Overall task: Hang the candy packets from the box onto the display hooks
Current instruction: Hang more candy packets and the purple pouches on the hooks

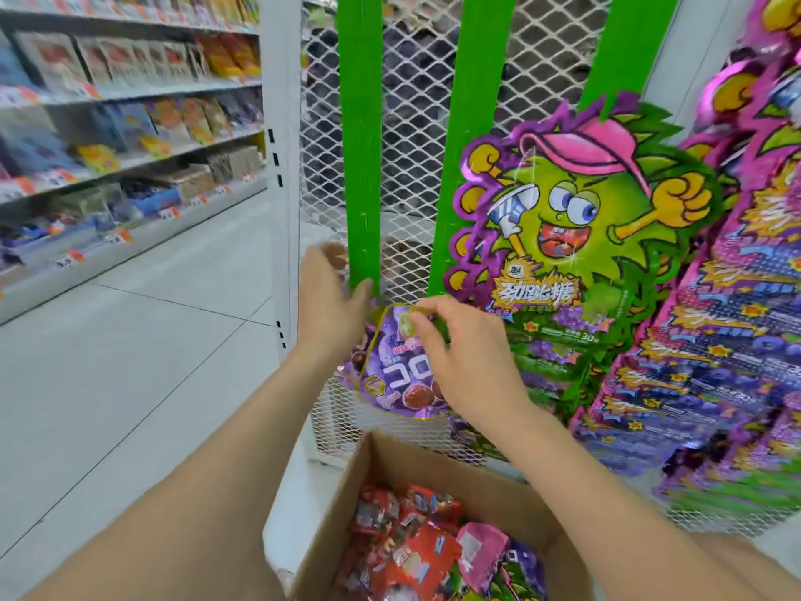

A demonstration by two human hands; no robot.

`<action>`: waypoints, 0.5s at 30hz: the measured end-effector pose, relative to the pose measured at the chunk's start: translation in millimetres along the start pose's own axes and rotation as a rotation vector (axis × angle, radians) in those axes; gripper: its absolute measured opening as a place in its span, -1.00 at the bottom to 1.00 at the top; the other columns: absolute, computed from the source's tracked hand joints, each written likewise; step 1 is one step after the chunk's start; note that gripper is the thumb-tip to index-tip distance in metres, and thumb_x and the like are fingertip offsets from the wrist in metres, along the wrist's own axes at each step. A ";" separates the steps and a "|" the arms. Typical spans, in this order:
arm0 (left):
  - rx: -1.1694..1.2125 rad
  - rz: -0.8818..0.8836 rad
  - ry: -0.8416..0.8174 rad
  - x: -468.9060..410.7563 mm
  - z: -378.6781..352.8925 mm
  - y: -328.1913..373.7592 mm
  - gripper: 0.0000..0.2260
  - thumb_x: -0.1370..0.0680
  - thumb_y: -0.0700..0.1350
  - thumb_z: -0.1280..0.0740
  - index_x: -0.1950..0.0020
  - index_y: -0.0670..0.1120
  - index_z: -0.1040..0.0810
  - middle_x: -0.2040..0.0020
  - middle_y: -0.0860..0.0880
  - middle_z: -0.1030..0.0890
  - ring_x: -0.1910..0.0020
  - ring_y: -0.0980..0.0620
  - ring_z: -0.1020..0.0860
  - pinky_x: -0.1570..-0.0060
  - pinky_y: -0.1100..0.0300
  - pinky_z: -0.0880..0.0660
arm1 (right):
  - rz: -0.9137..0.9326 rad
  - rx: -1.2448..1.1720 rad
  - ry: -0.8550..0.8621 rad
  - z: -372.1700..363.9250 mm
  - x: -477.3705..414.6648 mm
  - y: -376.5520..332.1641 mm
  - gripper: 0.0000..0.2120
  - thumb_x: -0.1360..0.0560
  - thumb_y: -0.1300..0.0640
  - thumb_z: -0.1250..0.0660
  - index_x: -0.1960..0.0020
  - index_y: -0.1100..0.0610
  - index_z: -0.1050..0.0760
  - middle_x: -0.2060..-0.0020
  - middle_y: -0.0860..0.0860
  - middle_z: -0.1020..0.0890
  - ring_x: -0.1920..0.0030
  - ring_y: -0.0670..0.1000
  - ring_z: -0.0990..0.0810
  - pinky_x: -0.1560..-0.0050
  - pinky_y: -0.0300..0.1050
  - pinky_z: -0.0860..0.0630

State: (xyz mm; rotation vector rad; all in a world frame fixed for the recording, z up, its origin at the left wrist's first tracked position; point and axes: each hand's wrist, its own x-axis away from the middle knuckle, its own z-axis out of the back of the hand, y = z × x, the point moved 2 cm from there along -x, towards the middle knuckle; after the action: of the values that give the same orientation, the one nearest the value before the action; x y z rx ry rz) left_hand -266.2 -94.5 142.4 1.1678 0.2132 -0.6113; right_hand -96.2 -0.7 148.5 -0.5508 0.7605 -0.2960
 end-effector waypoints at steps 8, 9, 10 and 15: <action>0.421 0.189 -0.209 -3.7 13.3 15.4 -0.81 -0.65 -0.29 -0.27 -0.05 -0.05 -0.62 0.10 -0.02 -0.70 0.24 0.17 -0.63 0.21 0.34 -0.52 | -0.031 -0.052 0.184 -11.4 -14.7 -7.7 -0.88 -0.62 0.05 -0.41 0.07 0.04 -0.59 0.44 -0.16 -0.47 0.42 -0.21 -0.41 0.22 -0.15 -0.23; 0.456 0.232 -0.245 -2.3 17.6 14.8 -0.82 -0.65 -0.25 -0.25 -0.07 -0.10 -0.64 0.10 -0.02 -0.69 0.22 0.14 -0.63 0.18 0.31 -0.51 | -0.033 -0.073 0.191 -10.5 -17.8 -10.3 -0.86 -0.63 0.03 -0.41 0.08 0.04 -0.59 0.45 -0.15 -0.49 0.43 -0.19 -0.42 0.22 -0.13 -0.24; 0.489 0.256 -0.284 -0.3 21.8 14.9 -0.82 -0.66 -0.20 -0.25 -0.09 -0.17 -0.65 0.09 -0.05 -0.68 0.18 0.07 -0.62 0.12 0.23 -0.51 | -0.034 -0.093 0.189 -10.0 -20.6 -13.6 -0.85 -0.64 0.01 -0.40 0.07 0.05 -0.61 0.44 -0.13 -0.54 0.43 -0.16 -0.44 0.21 -0.11 -0.25; 0.545 0.218 -0.409 10.4 38.2 20.7 -0.59 -0.61 0.01 -0.38 -0.02 -0.39 -0.55 0.09 -0.18 -0.58 0.07 -0.06 -0.53 -0.03 -0.05 -0.44 | -0.090 -0.143 0.198 -16.2 -29.2 -25.3 -0.65 -0.65 -0.10 -0.38 0.17 0.13 -0.60 0.43 0.02 -0.57 0.33 0.08 -0.46 0.22 -0.02 -0.25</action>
State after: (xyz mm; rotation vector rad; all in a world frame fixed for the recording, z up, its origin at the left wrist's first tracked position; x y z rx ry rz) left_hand -252.0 -127.5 169.0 1.5281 -0.4515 -0.7213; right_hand -129.5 -14.4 169.8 -0.6988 0.9551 -0.3858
